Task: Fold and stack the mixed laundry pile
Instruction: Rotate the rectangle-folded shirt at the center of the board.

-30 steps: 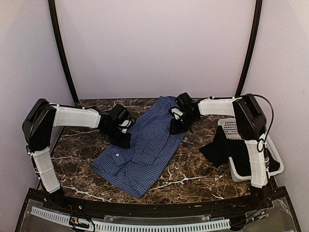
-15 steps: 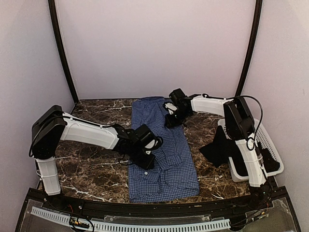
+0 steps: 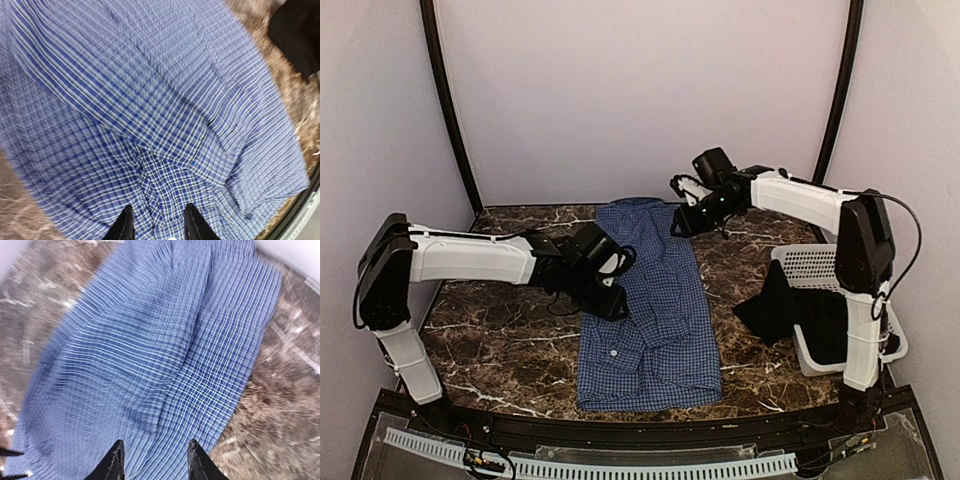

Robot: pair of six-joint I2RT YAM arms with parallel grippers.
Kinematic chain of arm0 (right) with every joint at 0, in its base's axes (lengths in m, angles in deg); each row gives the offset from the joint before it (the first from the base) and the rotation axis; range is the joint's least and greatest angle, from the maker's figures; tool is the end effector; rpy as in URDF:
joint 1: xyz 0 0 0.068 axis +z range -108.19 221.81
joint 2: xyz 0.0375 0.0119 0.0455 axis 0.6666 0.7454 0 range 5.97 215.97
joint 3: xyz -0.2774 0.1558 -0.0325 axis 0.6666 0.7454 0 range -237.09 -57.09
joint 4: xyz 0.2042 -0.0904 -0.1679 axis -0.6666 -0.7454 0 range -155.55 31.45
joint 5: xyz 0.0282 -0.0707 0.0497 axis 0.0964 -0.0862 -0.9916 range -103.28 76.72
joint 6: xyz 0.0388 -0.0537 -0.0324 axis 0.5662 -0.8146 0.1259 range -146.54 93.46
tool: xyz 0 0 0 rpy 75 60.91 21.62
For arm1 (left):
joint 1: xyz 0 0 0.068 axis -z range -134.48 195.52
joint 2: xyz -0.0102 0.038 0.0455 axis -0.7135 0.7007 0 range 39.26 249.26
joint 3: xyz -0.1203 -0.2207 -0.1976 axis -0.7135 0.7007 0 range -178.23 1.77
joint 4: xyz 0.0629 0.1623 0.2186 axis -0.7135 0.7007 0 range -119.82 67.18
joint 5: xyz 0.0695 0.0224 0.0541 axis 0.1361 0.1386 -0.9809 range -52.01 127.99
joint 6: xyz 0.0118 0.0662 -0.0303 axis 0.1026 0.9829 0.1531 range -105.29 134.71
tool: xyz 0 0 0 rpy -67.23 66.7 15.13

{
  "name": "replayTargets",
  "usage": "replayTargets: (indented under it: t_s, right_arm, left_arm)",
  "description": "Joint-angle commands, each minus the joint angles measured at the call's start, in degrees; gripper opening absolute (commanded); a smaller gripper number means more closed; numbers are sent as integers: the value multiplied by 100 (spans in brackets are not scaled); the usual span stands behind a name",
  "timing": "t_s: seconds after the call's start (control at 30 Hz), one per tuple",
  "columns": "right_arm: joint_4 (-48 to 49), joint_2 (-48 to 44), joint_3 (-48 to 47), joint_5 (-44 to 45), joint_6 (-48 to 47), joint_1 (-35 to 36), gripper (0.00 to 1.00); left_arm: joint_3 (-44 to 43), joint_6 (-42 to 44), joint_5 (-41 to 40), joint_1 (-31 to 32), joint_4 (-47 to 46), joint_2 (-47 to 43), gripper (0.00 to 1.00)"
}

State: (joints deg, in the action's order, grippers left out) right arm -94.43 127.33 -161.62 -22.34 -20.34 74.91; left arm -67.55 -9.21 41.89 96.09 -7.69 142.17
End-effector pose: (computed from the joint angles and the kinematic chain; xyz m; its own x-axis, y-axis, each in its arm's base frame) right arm 0.4424 0.2999 0.2539 -0.7294 -0.3483 -0.5888 -0.5436 0.8176 0.1898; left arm 0.2630 -0.3264 0.2097 -0.8021 0.3386 -0.4920 0.5139 0.8110 -0.2796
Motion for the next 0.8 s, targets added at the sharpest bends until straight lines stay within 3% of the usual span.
replayTargets:
  t_s: [0.0,0.13,0.33,0.43,0.77]
  right_arm:
    - [180,-1098,614,-428,234,-26,41]
    - [375,-1852,1815,-1106,621,-6,42]
    - [796,-3449,4161,-1637,1409,106,44]
    - [928,-4158,5075,-1852,1845,226,42]
    - [1045,-5025,6674,-1946,2520,702,36]
  left_arm:
    - [139,55,-72,-209,138,-757,35]
    - [457,-262,238,-222,62,-957,39]
    - [1972,-1260,879,-190,-798,-2012,46]
    - [2700,-1687,822,48,-848,-2642,46]
    - [4114,-2780,990,560,-1192,-3520,44]
